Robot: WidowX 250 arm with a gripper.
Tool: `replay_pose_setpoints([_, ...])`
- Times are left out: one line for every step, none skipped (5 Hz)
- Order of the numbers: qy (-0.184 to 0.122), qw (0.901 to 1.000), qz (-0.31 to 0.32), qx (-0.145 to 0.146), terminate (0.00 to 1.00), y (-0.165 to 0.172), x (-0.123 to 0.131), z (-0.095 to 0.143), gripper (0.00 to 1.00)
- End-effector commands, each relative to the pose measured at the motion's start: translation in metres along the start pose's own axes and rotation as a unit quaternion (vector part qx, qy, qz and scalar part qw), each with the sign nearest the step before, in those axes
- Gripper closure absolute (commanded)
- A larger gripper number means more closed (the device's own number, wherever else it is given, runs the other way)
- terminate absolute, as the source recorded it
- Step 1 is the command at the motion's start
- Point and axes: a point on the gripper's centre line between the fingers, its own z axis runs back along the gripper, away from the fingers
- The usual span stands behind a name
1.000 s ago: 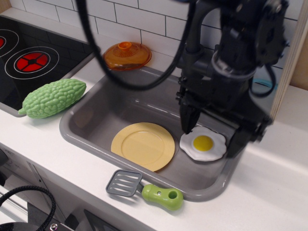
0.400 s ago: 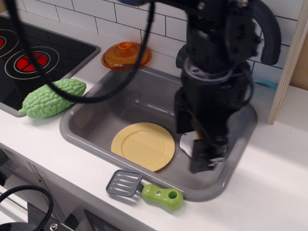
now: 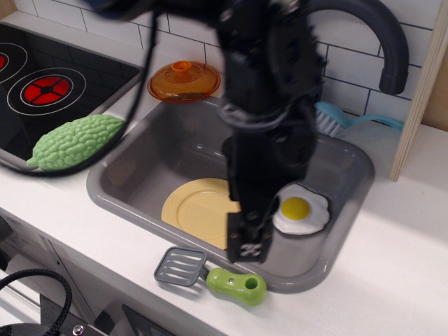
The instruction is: Put spatula on plate sink
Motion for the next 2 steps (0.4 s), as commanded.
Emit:
replay_pose_setpoints([-0.017,0.9987,-0.045,0.013,0.00,-0.0016,-0.0081,-0.0117,0.00])
replay_pose_setpoints([-0.019,0.9979,-0.061,0.012,0.00,-0.0040,-0.0096,-0.0212,0.00])
